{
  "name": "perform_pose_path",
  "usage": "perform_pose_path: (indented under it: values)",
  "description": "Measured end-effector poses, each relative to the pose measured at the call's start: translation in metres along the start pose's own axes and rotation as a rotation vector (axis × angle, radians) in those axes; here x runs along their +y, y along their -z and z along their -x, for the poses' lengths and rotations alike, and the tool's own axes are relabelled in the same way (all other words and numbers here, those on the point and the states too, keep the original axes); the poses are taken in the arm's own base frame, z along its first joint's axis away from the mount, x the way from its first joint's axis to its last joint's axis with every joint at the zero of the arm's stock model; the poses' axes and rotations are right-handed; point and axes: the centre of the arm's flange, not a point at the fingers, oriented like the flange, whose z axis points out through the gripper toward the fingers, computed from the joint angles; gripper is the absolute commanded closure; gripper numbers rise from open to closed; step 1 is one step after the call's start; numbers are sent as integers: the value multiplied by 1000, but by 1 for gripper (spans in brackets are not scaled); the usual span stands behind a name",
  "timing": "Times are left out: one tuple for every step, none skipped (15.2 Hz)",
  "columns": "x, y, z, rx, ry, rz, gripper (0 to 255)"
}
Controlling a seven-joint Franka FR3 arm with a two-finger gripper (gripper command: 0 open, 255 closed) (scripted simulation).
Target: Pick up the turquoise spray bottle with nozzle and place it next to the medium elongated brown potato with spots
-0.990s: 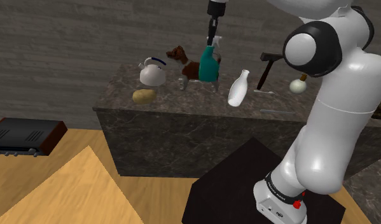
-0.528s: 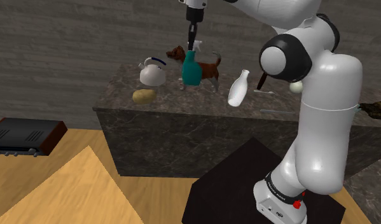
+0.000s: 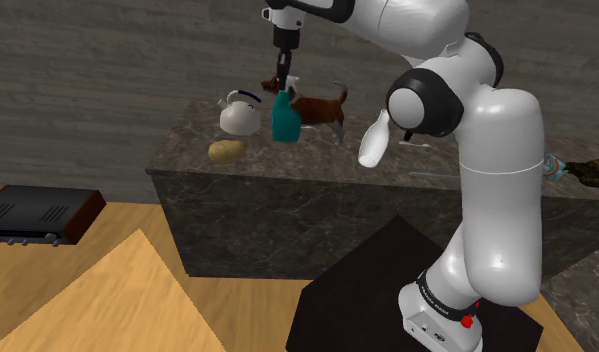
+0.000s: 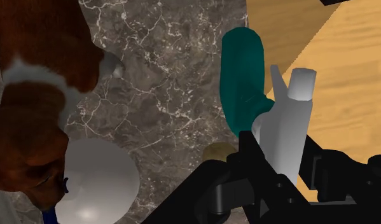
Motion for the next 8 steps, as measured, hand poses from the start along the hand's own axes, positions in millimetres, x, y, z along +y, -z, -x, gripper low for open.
perform_pose_path:
  values:
    - [-1,-6,0,0,0,0,255]
    - [0,-11,0,0,0,0,255]
    - [-1,-16,-1,0,0,0,255]
    - [0,-21,-2,0,0,0,255]
    - [1,-26,-1,0,0,0,255]
    - [1,-31,-1,0,0,0,255]
    - [0,-36,-1,0,0,0,255]
    - [1,-41,0,0,0,0,255]
